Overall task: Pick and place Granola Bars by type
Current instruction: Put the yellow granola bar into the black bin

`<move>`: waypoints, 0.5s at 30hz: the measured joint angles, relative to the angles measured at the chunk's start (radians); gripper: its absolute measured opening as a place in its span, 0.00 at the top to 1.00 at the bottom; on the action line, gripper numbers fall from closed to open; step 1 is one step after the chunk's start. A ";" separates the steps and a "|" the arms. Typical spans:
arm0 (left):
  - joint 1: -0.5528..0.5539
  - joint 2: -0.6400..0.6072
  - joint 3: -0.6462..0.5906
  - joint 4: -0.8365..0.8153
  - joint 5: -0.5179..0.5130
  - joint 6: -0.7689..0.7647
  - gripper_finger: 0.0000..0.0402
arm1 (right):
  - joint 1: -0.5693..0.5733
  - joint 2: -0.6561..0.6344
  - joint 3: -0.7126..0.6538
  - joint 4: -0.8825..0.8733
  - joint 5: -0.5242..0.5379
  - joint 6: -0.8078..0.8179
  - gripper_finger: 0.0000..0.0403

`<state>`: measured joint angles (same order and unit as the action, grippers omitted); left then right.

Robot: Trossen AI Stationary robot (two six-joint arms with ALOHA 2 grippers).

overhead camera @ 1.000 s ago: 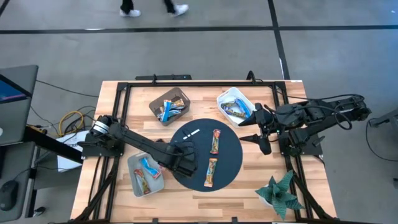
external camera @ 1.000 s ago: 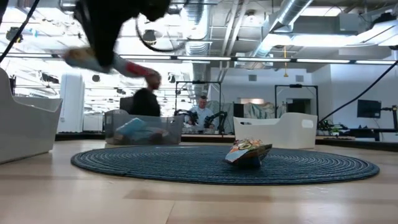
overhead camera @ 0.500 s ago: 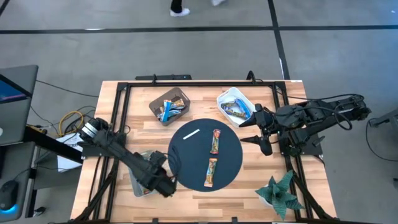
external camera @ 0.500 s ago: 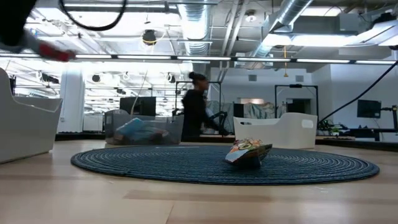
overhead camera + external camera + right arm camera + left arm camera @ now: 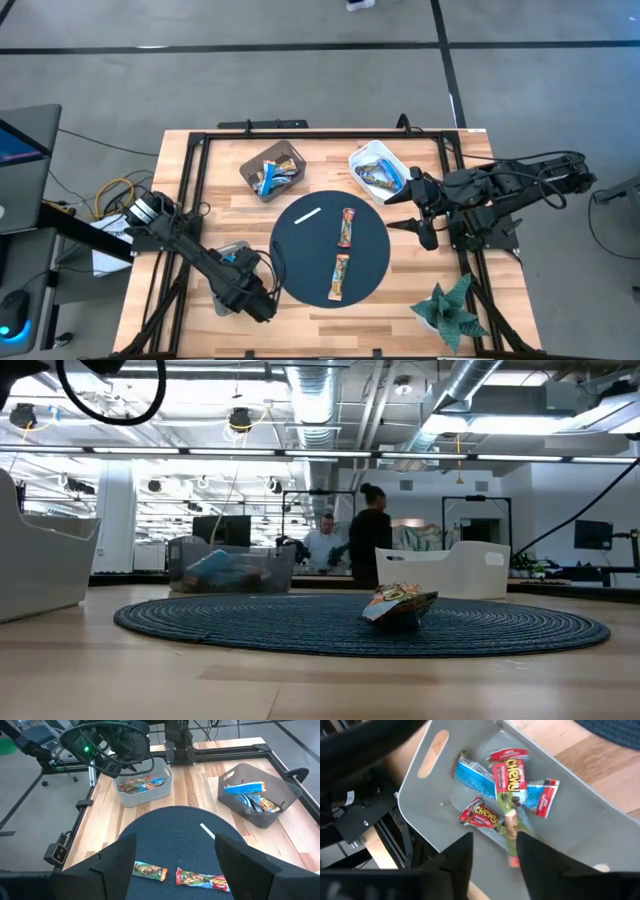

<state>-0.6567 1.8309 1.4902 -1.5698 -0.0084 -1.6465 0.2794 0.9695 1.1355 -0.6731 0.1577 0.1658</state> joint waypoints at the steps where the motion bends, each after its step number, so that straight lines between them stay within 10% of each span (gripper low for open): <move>1: 0.000 0.000 0.000 0.000 0.000 0.005 0.60 | 0.000 0.000 0.000 0.001 0.000 0.000 0.36; 15: 0.000 -0.006 0.185 -0.001 -0.380 0.139 0.45 | -0.018 0.286 0.001 0.110 -0.125 -0.201 0.36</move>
<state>-0.6567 1.8244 1.6748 -1.5707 -0.3887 -1.5075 0.2611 1.2552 1.1362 -0.5630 0.0330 -0.0354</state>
